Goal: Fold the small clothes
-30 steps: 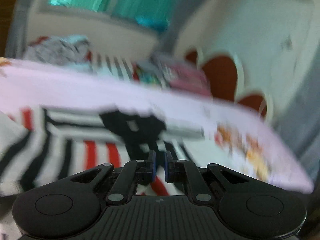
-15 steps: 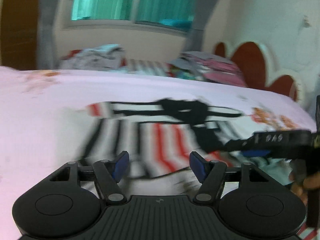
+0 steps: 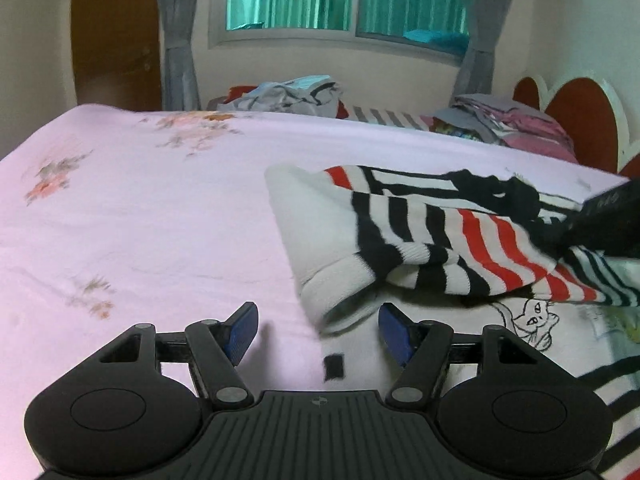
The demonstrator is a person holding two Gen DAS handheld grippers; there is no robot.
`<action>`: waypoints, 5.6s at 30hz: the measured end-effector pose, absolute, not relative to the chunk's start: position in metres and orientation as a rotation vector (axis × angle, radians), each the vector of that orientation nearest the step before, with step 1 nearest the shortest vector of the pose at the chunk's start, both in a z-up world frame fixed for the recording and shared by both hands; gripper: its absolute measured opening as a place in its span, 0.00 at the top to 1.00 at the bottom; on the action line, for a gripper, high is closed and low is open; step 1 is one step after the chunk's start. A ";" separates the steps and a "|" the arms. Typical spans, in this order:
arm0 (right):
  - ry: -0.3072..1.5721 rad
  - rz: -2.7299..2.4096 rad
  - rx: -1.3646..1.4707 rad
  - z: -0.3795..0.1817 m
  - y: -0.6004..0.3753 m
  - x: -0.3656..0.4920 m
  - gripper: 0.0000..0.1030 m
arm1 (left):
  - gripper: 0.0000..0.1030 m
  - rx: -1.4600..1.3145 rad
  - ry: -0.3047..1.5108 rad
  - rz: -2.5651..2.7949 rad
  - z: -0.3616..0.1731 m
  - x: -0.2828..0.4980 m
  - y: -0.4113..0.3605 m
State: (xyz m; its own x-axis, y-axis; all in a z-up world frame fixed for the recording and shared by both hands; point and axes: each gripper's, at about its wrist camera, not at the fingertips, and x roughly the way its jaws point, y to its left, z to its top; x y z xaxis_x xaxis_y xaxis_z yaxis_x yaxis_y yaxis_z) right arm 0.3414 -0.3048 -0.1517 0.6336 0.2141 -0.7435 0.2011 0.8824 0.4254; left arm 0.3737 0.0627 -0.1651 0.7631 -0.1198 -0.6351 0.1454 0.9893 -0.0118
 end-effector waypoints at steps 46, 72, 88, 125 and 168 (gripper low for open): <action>0.898 -0.148 0.376 -0.152 -0.392 0.304 0.90 | 0.41 -0.271 0.790 -0.164 -0.173 0.509 0.045; 0.837 -0.045 0.236 -0.129 -0.359 0.310 0.76 | 0.49 -0.180 0.697 -0.248 -0.152 0.443 0.011; 0.922 -0.060 0.055 -0.155 -0.343 0.294 0.76 | 0.49 -0.103 0.764 -0.249 -0.179 0.417 -0.004; 0.903 0.051 0.067 -0.126 -0.354 0.274 0.63 | 0.46 -0.006 0.783 -0.282 -0.143 0.382 -0.076; 0.974 0.049 0.038 -0.107 -0.255 0.100 0.76 | 0.45 0.094 0.845 -0.409 -0.149 0.213 -0.007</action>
State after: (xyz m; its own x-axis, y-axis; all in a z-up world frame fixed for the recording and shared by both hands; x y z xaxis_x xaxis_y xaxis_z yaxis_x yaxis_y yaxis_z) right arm 0.0997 -0.2552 -0.1074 0.5608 0.0584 -0.8259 -0.0243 0.9982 0.0541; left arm 0.2132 -0.0073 -0.1488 0.5911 -0.3136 -0.7431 0.3876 0.9184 -0.0792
